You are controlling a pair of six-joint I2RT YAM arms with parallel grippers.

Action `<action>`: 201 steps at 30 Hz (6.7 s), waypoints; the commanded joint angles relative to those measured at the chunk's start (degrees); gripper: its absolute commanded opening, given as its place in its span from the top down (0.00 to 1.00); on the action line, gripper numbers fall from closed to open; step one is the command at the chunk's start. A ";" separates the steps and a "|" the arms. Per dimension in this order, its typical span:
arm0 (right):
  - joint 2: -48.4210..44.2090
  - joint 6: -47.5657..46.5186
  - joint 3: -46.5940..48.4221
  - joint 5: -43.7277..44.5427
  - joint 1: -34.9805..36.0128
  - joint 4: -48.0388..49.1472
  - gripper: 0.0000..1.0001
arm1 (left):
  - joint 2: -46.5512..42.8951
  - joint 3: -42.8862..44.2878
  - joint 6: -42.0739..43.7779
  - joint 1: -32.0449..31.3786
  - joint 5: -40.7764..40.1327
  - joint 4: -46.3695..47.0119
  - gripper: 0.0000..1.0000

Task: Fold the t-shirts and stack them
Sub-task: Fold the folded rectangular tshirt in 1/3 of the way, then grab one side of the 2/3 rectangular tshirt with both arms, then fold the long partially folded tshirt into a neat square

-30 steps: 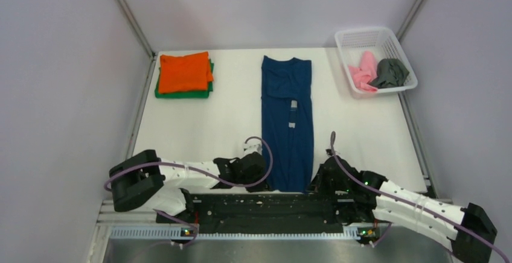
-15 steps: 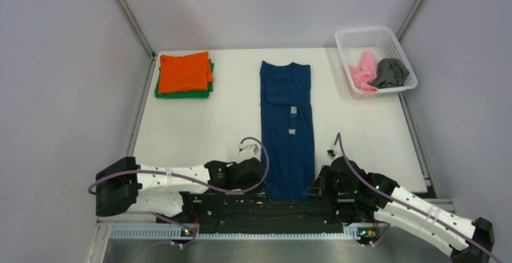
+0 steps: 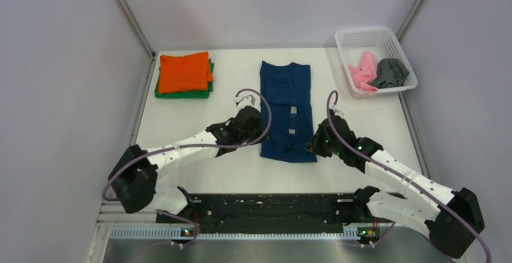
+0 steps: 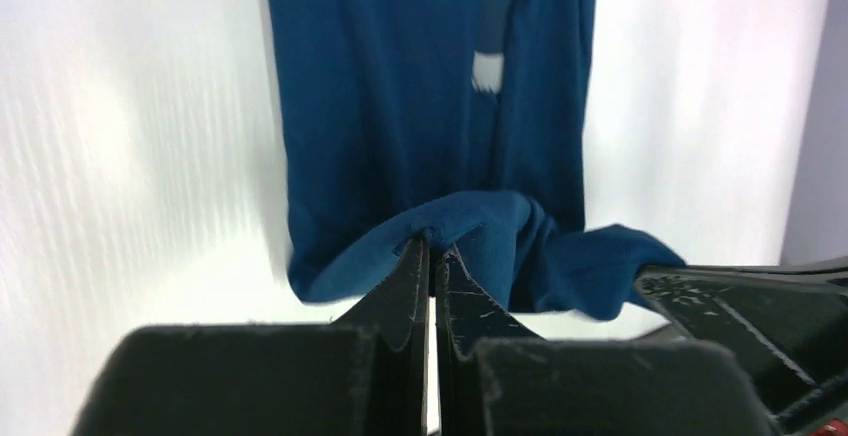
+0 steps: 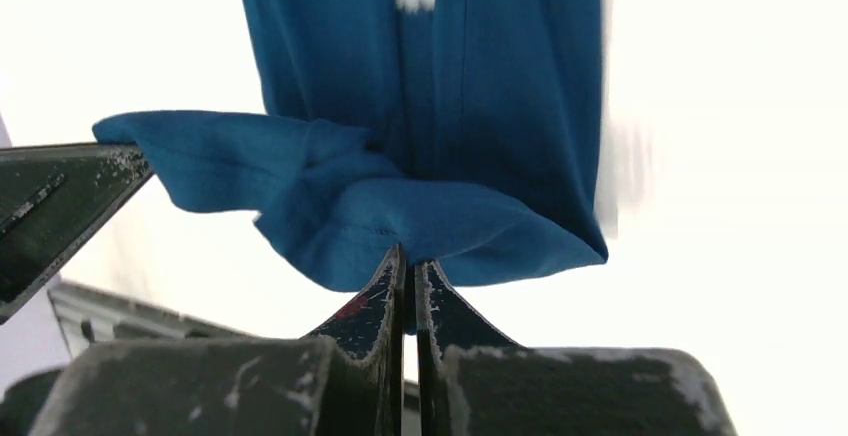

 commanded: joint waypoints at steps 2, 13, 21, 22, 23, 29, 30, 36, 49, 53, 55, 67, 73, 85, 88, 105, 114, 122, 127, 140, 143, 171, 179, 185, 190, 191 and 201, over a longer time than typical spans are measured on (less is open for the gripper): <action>8.22 -7.58 8.61 2.79 -6.64 7.00 1.00 | 7.44 9.15 8.76 7.23 4.23 1.41 1.00; 23.47 -11.88 16.05 -5.69 -19.32 15.68 1.00 | 22.91 24.63 12.61 16.59 10.08 -4.41 1.00; 33.53 -12.10 17.78 -14.49 -26.85 21.72 1.00 | 31.39 29.39 13.04 21.99 18.39 -5.89 1.00; 34.61 -11.97 17.83 -15.28 -27.39 22.69 1.00 | 32.49 30.12 13.07 22.32 19.10 -6.19 1.00; 35.92 -12.01 17.98 -16.24 -27.96 23.10 1.00 | 33.41 30.80 13.23 22.65 19.30 -6.69 1.00; 39.91 -13.83 20.08 -19.33 -29.23 26.12 1.00 | 35.44 32.88 14.36 24.18 19.65 -7.22 1.00; 40.70 -13.94 20.47 -19.52 -29.23 26.45 1.00 | 35.62 33.19 14.61 24.19 20.23 -6.73 1.00; 46.01 -12.21 26.25 -19.09 -30.60 26.22 0.81 | 38.07 40.10 17.09 24.63 22.08 -7.57 0.55; 31.14 -15.21 16.06 -17.68 -31.14 19.86 0.06 | 20.41 22.46 15.49 24.45 22.75 -7.82 0.01; 21.99 -14.51 4.92 -19.96 -31.14 20.74 0.06 | 16.29 11.83 13.01 20.21 22.01 -3.69 0.01; 18.68 -14.08 0.97 -20.49 -31.19 20.97 0.06 | 16.36 9.11 11.12 19.12 21.54 -2.30 0.02; 21.53 -14.30 -7.46 -24.69 -31.14 26.70 0.46 | 24.22 7.22 6.12 16.19 24.89 3.89 0.50; 24.17 -14.33 -8.65 -25.81 -31.16 29.67 0.52 | 25.76 6.51 5.25 14.62 23.39 2.64 0.51; 29.56 -13.48 -11.16 -26.25 -31.04 31.55 0.62 | 22.46 1.87 4.47 14.58 20.89 0.74 0.56; 29.49 -13.77 -11.76 -25.71 -31.10 30.07 0.62 | 22.01 1.19 4.59 14.30 20.48 -0.27 0.56; 27.47 -15.27 -12.19 -25.74 -29.04 26.50 1.00 | 22.40 -0.71 3.59 12.67 21.34 6.91 1.00; 7.90 -14.44 -12.74 -22.80 -18.06 -0.92 1.00 | 1.98 -18.59 -4.63 3.58 15.51 5.38 1.00; -16.37 -5.95 -10.09 -25.68 -9.44 -25.62 1.00 | -19.68 -22.93 -18.38 -14.76 7.06 -6.56 1.00; -22.69 -5.23 -5.86 -30.15 -7.97 -30.54 1.00 | -24.63 -19.53 -21.55 -22.50 3.10 -11.97 1.00; -9.82 -9.74 7.13 -25.06 -8.19 -13.99 1.00 | -26.81 -8.68 -13.48 -22.58 -16.22 -15.95 1.00; -5.72 -10.75 11.07 -24.53 -9.45 -9.42 1.00 | -26.67 -4.79 -8.94 -19.09 -18.29 -16.49 1.00; 16.59 -15.44 19.44 -41.04 -29.58 7.73 1.00 | -2.22 11.73 11.29 19.20 12.99 -2.55 1.00; 23.18 -14.59 18.78 -43.45 -31.85 13.88 1.00 | 7.70 16.86 12.80 23.12 18.79 -2.00 1.00; 31.42 -14.12 20.36 -44.65 -34.37 19.04 1.00 | 16.25 22.70 13.17 25.21 18.58 -3.55 1.00; 39.26 -16.21 23.01 -44.79 -34.83 21.56 1.00 | 24.69 30.25 13.77 25.96 17.00 -6.29 1.00; 40.70 -16.38 23.68 -44.12 -34.86 21.73 1.00 | 26.78 32.04 13.93 26.03 17.10 -7.45 1.00; 53.84 -15.25 30.13 -41.28 -36.97 25.72 0.74 | 42.56 45.40 14.46 26.63 20.84 -12.11 0.69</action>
